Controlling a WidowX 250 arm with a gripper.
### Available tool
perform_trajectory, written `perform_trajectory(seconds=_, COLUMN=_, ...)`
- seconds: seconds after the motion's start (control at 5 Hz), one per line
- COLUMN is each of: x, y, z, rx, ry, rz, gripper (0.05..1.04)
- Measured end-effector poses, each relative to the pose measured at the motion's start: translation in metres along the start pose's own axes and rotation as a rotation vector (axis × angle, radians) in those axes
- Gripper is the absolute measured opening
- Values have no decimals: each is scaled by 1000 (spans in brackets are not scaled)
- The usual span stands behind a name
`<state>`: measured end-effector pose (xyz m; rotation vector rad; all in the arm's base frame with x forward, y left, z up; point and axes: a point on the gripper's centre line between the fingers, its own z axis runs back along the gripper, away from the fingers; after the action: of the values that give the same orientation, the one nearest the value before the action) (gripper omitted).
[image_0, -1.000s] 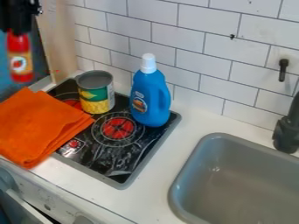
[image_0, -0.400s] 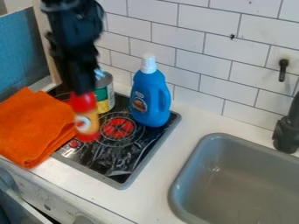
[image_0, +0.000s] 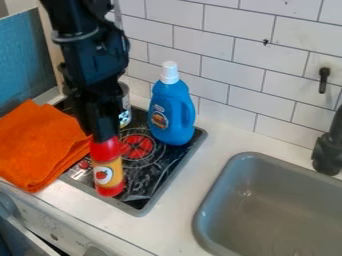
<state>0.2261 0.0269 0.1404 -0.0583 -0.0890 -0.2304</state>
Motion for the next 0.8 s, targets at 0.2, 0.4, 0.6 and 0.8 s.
perform_trajectory(seconds=0.2, x=-16, y=-10, z=-14, rx=20, ry=42, rz=6, gripper=359)
perform_trajectory(seconds=0.4, x=-34, y=-16, z=-16, rx=53, ry=68, rz=29, gripper=357)
perform_trajectory(seconds=0.6, x=-38, y=-14, z=-20, rx=73, ry=70, rz=34, gripper=357)
perform_trajectory(seconds=0.8, x=-29, y=-10, z=-25, rx=89, ry=32, rz=21, gripper=357)
